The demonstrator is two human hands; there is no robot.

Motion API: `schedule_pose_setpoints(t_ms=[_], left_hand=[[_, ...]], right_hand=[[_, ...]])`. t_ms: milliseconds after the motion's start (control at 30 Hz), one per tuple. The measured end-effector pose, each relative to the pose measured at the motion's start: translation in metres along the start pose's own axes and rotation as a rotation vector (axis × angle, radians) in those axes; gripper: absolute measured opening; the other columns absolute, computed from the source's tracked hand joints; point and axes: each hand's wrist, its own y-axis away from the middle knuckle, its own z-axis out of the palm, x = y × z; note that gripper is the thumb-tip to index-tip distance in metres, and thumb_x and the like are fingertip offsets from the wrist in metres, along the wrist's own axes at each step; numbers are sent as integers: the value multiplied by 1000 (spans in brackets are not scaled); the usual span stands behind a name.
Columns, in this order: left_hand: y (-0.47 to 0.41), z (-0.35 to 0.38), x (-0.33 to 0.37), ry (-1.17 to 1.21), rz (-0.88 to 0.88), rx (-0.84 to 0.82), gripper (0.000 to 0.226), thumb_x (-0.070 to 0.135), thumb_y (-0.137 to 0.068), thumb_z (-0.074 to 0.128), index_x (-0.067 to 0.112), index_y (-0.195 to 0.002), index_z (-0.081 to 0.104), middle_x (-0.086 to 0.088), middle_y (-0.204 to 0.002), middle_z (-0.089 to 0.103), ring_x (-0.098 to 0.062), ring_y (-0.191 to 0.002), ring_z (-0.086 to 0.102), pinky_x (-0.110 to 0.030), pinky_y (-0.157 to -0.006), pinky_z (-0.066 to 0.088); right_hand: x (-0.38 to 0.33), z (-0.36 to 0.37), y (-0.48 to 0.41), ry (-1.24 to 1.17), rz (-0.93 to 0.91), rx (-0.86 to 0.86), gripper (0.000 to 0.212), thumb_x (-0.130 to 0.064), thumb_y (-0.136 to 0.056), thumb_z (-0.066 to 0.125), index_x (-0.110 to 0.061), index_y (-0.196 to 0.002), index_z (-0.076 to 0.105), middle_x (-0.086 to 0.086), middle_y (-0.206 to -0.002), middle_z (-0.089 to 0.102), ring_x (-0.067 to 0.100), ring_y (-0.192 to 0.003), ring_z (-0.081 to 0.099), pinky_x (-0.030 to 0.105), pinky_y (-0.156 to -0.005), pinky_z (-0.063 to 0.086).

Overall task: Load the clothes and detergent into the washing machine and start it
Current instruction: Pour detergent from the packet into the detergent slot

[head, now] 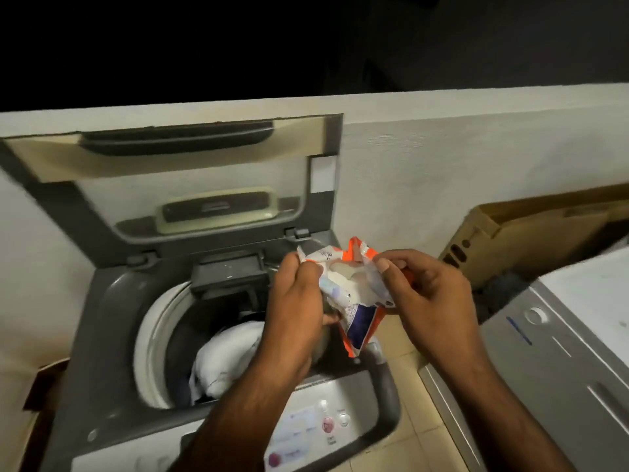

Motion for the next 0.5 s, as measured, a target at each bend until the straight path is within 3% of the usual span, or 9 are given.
schedule_pose_setpoints(t_ms=[67, 133, 233, 367, 500], left_hand=[[-1, -32, -5, 13, -5, 75, 21, 13, -97, 42, 8, -105, 61, -14, -94, 72, -35, -93, 70, -55, -80, 61], [1, -61, -7, 33, -17, 133, 19, 15, -97, 43, 11, -100, 61, -13, -93, 72, -32, -90, 70, -48, -78, 59], [0, -101, -10, 82, 4, 213, 17, 17, -97, 46, 13, -99, 62, -10, -93, 73, -22, -83, 68, -38, -75, 52], [-2, -135, -12, 214, 55, 259, 19, 13, -97, 46, 17, -89, 63, 6, -72, 73, -5, -67, 68, -30, -67, 51], [-5, -154, -16, 361, 61, 317, 24, 27, -101, 46, 16, -100, 68, -4, -92, 78, -15, -84, 75, -29, -65, 60]], right_hand=[[-8, 32, 4, -63, -22, -86, 15, -32, -98, 65, -37, -100, 79, -24, -90, 77, 3, -89, 74, 40, -74, 66], [-17, 58, 11, -118, -35, -129, 20, -18, -97, 69, -33, -98, 81, -22, -91, 79, 3, -89, 75, 37, -76, 66], [-31, 92, 17, -232, -32, -143, 25, -6, -94, 72, -29, -93, 81, -15, -88, 81, 5, -85, 76, 27, -75, 64], [-53, 122, 20, -335, -17, -130, 26, -2, -91, 73, -26, -88, 82, -9, -87, 82, 9, -84, 76, 20, -72, 60], [-70, 140, 24, -393, 15, -120, 20, -4, -90, 75, -23, -88, 82, -3, -86, 82, 17, -83, 77, 28, -71, 61]])
